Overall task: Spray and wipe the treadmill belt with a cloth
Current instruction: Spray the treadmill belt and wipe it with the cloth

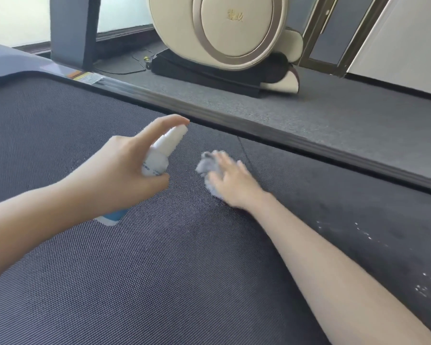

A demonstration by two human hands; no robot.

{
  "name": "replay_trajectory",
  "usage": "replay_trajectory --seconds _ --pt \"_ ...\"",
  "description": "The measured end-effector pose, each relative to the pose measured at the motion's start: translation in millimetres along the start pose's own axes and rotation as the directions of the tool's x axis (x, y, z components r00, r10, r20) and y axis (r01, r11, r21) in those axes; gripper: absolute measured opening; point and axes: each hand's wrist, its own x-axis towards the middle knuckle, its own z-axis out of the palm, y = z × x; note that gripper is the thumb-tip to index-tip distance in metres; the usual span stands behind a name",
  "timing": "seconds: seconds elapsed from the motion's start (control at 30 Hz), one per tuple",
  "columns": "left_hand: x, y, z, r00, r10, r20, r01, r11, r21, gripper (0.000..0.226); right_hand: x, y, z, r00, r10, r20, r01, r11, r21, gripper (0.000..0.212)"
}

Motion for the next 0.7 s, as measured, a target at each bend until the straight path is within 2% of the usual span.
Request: replay_trajectory --seconds 0.13,0.23,0.37,0.53,0.7 --pt "1.3 -4.1 7.5 1.000 -0.012 0.014 0.012 1.000 -0.005 0.077 32.6 78.6 -12.8 0.952 0.297 -0.070 -0.294 0.955 0.043 0.062" --pt "1.2 -6.9 8.8 1.000 -0.021 0.013 0.021 1.000 -0.006 0.077 35.5 95.2 -12.7 0.941 0.327 -0.093 -0.324 0.945 0.042 0.062" --pt "-1.8 -6.1 7.6 1.000 -0.012 0.017 0.013 1.000 -0.015 0.076 25.7 86.9 -18.9 0.928 0.357 -0.102 -0.346 0.931 0.116 0.072" --pt "-5.8 -0.1 4.4 1.000 0.012 0.005 -0.012 1.000 -0.020 0.076 -46.4 68.2 -28.0 0.973 0.226 -0.040 -0.216 0.961 0.172 0.059" --pt "-10.2 5.7 3.3 1.000 0.018 0.014 -0.017 0.999 -0.042 0.077 -160.2 43.0 -24.7 0.997 -0.062 0.035 0.053 0.977 0.207 0.061"
